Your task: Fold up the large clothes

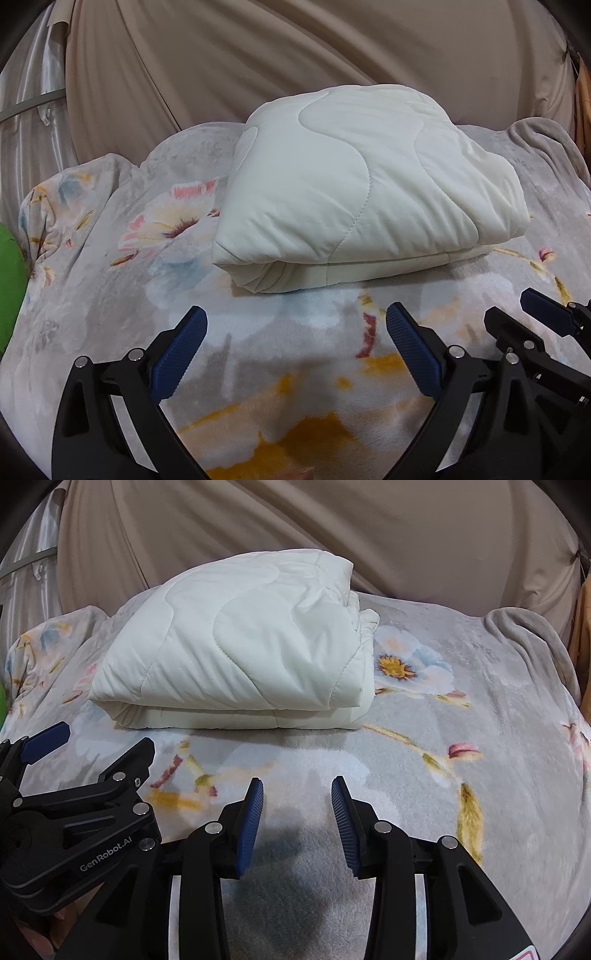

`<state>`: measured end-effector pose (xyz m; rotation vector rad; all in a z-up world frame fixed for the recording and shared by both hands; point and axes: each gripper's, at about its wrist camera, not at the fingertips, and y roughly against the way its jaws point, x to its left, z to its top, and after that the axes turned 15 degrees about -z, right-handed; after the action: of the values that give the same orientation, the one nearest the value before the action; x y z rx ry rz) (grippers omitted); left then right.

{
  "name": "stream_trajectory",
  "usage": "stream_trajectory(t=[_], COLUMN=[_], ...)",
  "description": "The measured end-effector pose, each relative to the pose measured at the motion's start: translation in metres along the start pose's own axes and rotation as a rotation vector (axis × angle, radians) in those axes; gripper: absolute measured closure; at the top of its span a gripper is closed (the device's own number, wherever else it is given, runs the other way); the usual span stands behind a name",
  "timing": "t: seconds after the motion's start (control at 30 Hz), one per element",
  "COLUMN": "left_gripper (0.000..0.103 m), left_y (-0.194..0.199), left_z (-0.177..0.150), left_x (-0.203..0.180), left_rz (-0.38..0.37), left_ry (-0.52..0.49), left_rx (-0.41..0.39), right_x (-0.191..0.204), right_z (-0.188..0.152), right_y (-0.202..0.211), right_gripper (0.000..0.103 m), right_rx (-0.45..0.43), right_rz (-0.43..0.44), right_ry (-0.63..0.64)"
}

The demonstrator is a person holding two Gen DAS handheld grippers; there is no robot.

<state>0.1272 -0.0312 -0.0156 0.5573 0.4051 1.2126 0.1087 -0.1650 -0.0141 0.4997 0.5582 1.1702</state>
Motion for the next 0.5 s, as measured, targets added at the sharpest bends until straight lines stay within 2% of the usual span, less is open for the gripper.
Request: stream_trajectory(t=[0.5], left_gripper=[0.008], left_y=[0.0014], left_z=[0.0015], left_x=[-0.0010], left_rz=[0.007], left_ry=[-0.004], left_rx=[-0.019], right_x=[-0.0018], right_z=[-0.0007], right_y=[0.0027], right_gripper=[0.064], right_rx=[-0.017], right_rz=[-0.009], right_ry=[-0.005])
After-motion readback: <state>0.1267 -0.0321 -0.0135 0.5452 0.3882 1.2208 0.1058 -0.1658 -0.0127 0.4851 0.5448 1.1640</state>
